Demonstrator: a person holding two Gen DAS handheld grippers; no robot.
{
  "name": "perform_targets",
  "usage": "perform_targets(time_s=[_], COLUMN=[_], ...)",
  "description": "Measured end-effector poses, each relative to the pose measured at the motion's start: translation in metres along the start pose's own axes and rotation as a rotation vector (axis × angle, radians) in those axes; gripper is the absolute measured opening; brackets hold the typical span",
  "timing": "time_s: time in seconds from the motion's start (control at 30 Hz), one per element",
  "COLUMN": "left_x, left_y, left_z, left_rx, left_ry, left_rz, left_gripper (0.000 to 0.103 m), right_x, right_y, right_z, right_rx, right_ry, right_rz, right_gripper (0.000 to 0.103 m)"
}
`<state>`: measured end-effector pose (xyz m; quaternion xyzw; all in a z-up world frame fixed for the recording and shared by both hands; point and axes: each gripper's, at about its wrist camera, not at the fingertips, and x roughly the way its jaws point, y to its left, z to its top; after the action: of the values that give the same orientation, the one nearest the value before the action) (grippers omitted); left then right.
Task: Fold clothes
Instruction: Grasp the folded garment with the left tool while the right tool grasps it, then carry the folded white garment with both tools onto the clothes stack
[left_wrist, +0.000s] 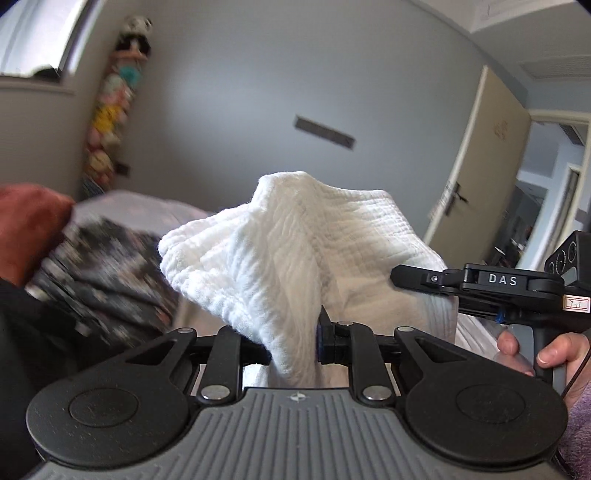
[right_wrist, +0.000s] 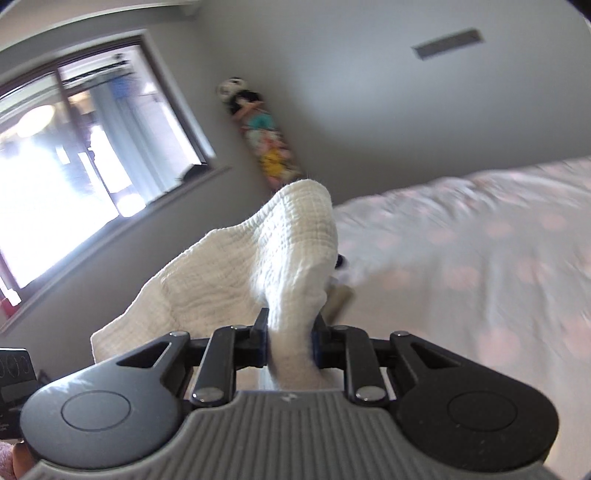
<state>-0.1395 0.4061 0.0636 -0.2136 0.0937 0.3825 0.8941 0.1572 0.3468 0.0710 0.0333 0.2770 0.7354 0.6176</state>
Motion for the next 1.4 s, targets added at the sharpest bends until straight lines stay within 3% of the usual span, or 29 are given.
perform_targets(time_s=[0.1, 0.33, 0.43, 0.63, 0.97, 1.27, 1.4], left_x=[-0.032, -0.084, -0.097, -0.112, -0.119, -0.102, -0.1], left_y=[-0.001, 0.02, 0.04, 0.085, 0.157, 0.197, 0.198], left_z=[0.024, 0.057, 0.061, 0.047, 0.034, 0.031, 0.028], left_rx=[0.007, -0.016, -0.061, -0.148, -0.24, -0.335, -0.366], left_ry=[-0.091, -0.152, -0.154, -0.094, 0.104, 0.248, 0.283], left_rz=[0.103, 0.332, 0.403, 0.515, 0.59, 0.58, 0.575], left_gripper=[0.017, 0.017, 0.017, 0.017, 0.018, 0.02, 0.022], right_x=[0.02, 0.094, 0.131, 0.197, 0.295, 0.347, 0.36], right_y=[0.033, 0.112, 0.149, 0.225, 0.282, 0.293, 0.291], right_z=[0.03, 0.075, 0.076, 0.052, -0.01, -0.046, -0.055], right_rx=[-0.063, -0.163, -0.2, -0.391, -0.567, -0.589, -0.58], right_ry=[-0.006, 0.111, 0.19, 0.324, 0.494, 0.576, 0.584], right_rz=[0.102, 0.305, 0.344, 0.353, 0.313, 0.255, 0.224], right_gripper=[0.023, 0.023, 0.023, 0.023, 0.023, 0.024, 0.028])
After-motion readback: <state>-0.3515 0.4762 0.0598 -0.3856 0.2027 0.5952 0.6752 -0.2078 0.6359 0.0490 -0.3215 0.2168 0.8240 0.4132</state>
